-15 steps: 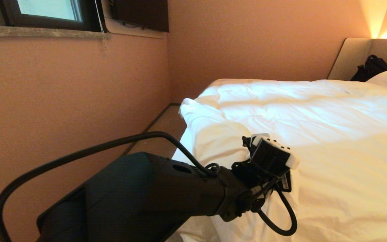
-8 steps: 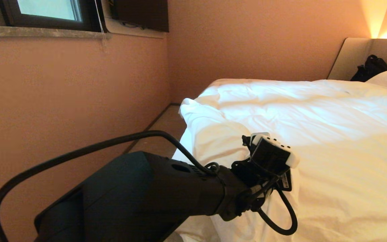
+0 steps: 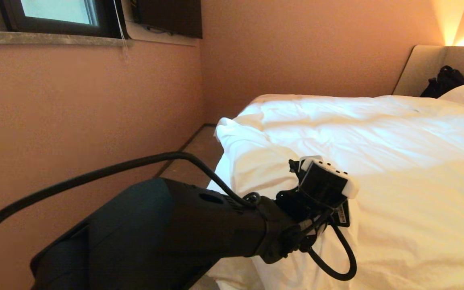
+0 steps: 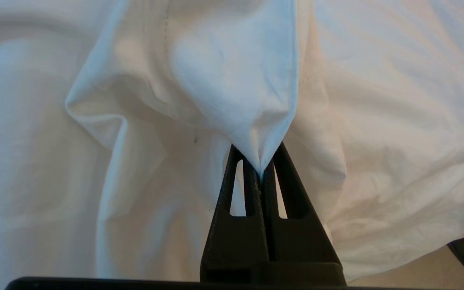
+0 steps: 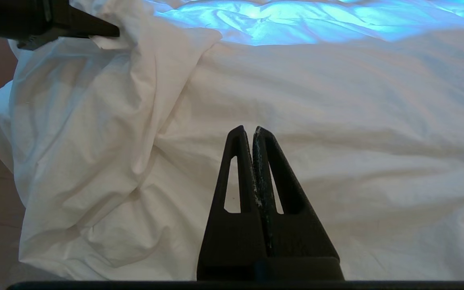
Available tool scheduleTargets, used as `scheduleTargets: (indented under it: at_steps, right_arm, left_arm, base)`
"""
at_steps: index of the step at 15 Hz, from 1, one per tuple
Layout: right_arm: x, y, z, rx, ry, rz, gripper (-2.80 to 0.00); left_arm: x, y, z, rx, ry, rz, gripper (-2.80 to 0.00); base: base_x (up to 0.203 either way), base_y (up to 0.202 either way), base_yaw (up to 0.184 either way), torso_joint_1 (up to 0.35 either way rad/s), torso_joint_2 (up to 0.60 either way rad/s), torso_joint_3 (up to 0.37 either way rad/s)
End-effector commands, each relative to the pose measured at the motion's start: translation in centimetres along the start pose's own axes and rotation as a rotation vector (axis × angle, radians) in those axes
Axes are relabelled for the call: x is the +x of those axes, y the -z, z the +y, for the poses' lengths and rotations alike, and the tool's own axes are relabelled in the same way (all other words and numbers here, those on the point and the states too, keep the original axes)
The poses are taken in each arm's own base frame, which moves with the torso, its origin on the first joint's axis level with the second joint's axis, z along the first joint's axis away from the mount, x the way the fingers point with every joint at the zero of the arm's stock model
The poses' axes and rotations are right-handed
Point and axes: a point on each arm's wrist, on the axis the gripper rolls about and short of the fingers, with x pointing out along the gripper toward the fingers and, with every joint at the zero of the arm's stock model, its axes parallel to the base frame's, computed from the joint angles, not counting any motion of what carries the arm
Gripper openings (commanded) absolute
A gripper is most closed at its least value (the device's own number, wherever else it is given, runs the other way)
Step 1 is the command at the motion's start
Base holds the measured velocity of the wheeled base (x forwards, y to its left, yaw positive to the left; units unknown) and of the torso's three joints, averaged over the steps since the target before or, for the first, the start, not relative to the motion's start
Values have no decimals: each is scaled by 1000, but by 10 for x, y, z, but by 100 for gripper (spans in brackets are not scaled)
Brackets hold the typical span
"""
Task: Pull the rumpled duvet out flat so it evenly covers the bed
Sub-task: Flatten the corners of the folded blanket
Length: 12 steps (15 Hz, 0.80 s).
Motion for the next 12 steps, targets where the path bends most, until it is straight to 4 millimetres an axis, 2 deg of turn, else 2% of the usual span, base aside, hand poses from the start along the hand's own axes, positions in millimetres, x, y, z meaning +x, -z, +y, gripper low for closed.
scheduleTargets:
  at_steps: [1, 7, 9, 12]
  right_arm:
    - [0, 0, 0, 0, -1, -1, -280]
    - [0, 0, 0, 0, -1, -1, -280]
    - [0, 0, 0, 0, -1, -1, -280]
    - [0, 0, 0, 0, -1, -1, -280]
  left_arm:
    - [-8, -7, -3, -8, 9, -14, -280]
    - [-51, -31, -16, -22, 59, -51, -280]
    - [-70, -46, -21, -31, 81, -83, -280]
    - [-89, -60, -24, -40, 100, -117, -280]
  base:
    - [0, 0, 0, 0, 0, 0]
    - [0, 0, 0, 0, 0, 0]
    - [0, 0, 0, 0, 0, 0]
    - [0, 0, 0, 0, 0, 0]
